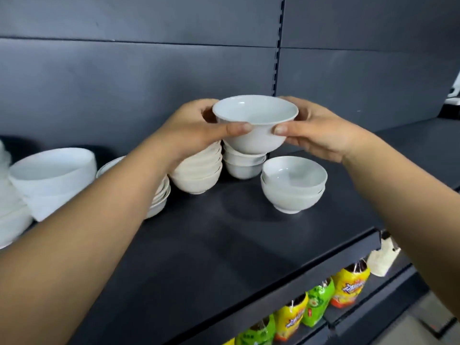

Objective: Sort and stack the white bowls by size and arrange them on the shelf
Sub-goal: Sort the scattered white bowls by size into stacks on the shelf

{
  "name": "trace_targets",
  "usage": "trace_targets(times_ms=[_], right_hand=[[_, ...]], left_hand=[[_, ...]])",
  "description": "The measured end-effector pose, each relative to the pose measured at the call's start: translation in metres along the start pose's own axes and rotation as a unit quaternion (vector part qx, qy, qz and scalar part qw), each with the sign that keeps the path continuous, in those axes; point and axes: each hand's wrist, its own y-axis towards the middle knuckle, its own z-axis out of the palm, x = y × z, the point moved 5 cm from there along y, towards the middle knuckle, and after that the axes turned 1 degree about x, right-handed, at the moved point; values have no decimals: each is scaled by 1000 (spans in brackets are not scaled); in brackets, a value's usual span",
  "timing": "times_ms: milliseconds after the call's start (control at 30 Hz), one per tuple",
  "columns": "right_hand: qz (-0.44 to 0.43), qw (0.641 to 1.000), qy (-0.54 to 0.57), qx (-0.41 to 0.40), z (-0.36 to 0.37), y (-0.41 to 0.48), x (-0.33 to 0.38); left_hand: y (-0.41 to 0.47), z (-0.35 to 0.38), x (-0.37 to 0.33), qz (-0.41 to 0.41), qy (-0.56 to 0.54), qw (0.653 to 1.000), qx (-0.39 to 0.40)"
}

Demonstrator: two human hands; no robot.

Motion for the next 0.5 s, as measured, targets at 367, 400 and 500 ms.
trace_targets(times_ms=[367, 400, 500], right_hand=[[60, 993, -94, -33, -65, 67, -40], [65, 993, -92, -36, -68, 73, -46], [79, 993, -81, -26, -74, 89, -64]], left_hand=[[116, 4, 38, -102, 156, 973, 138], [125, 6, 46, -112, 162, 969, 151], [143, 8, 66, -149, 181, 955, 181]])
